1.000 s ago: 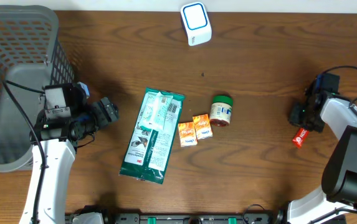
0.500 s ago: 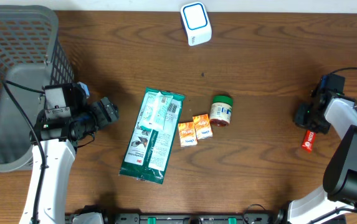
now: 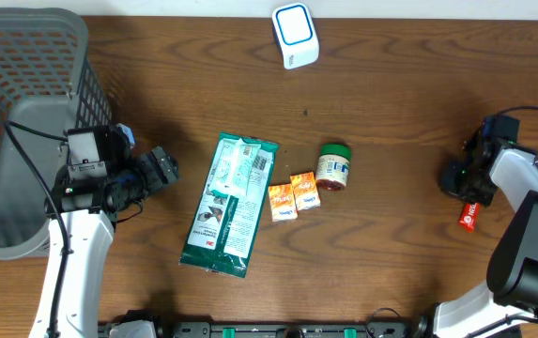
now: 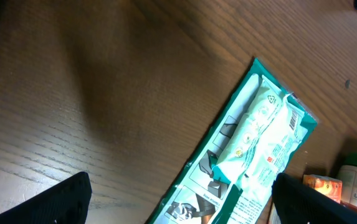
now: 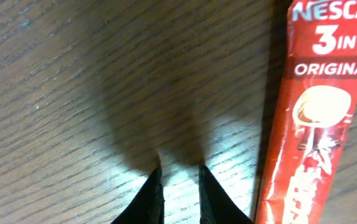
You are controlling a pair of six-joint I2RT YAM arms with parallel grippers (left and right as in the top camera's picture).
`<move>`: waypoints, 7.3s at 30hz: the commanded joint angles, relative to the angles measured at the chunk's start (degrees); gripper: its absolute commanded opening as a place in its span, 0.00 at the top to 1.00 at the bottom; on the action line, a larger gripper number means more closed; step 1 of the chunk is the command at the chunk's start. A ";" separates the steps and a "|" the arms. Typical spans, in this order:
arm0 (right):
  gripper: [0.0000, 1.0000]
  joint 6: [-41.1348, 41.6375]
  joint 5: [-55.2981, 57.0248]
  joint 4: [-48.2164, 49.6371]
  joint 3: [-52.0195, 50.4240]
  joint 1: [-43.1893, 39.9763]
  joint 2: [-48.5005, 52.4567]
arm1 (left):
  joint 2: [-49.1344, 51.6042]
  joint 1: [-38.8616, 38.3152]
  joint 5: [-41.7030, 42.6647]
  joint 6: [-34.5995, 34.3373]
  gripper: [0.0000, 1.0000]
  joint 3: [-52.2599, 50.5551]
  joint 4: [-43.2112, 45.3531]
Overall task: Scan the item barcode
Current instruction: 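Open the right gripper to release the sachet at the right side, then move the right gripper left toward the green-lidded jar, then grasp the green-lidded jar by its lid with the right gripper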
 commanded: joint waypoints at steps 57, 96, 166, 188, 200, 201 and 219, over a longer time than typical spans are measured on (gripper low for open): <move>0.31 6.97 -31.17 -13.66 10.47 10.36 -2.08 | 0.26 0.52 -0.79 -0.72 0.07 0.35 -0.13; 0.20 24.00 1.27 -9.88 23.37 39.01 10.03 | 0.26 0.52 -0.79 -0.72 0.07 0.35 -0.13; 0.13 8.68 -1.68 -17.11 30.67 40.74 14.14 | 0.26 0.52 -0.79 -0.72 0.07 0.35 -0.13; 0.15 17.20 2.71 -17.64 26.77 42.66 14.14 | 0.26 0.52 -0.76 -0.72 0.07 0.35 -0.13; 0.36 17.18 2.34 -15.63 25.64 42.71 14.14 | 0.26 0.52 -0.79 -0.72 0.07 0.35 -0.13; 0.41 17.14 2.36 -15.41 25.66 42.69 14.12 | 0.26 0.52 -0.76 -0.72 0.07 0.35 -0.15; 0.50 12.28 2.47 -16.33 29.44 42.49 7.85 | 0.26 0.52 -0.79 -0.70 0.07 0.35 -0.13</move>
